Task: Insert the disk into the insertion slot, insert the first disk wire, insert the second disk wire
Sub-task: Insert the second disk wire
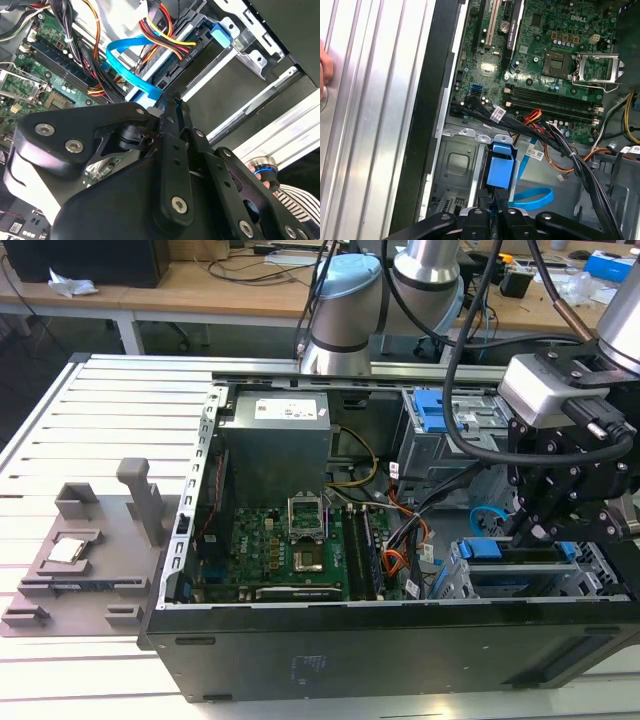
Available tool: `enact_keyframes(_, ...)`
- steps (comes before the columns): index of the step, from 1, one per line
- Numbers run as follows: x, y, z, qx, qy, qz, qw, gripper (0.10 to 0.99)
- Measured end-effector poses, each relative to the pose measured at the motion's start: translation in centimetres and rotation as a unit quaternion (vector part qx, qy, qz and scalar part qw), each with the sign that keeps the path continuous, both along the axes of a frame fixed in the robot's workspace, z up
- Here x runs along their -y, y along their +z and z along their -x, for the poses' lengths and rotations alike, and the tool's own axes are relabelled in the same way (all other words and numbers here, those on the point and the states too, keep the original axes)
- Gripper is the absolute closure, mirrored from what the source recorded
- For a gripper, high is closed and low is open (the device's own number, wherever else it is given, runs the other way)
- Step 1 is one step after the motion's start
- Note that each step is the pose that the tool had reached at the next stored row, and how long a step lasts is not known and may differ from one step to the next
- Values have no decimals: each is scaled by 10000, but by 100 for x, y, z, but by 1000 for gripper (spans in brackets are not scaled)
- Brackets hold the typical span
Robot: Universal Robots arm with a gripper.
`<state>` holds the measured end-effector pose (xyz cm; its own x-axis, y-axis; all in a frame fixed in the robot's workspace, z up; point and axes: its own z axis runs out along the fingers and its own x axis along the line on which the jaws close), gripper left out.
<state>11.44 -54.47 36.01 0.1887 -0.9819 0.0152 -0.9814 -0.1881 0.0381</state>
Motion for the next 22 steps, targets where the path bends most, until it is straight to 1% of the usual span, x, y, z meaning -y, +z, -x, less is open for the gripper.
enact_keyframes(8, 0, -1, 0, 0, -9, 0, 10000, 922)
enact_keyframes(11, 0, -3, -1, 0, -99, -1, 10000, 922)
enact_keyframes(12, 0, -4, -2, 0, -176, -2, 9998, 922)
enact_keyframes(14, 0, -6, -2, 0, -434, -1, 9991, 922)
enact_keyframes(15, 0, -8, -2, 0, -615, -1, 9981, 922)
enact_keyframes(17, 0, -10, -2, 0, -775, -1, 9970, 922)
enact_keyframes(18, 0, -11, -2, 0, -881, -1, 9961, 922)
enact_keyframes(20, 0, -11, -2, 0, -967, 0, 9953, 922)
enact_keyframes(22, 0, -11, -2, 0, -969, -1, 9953, 922)
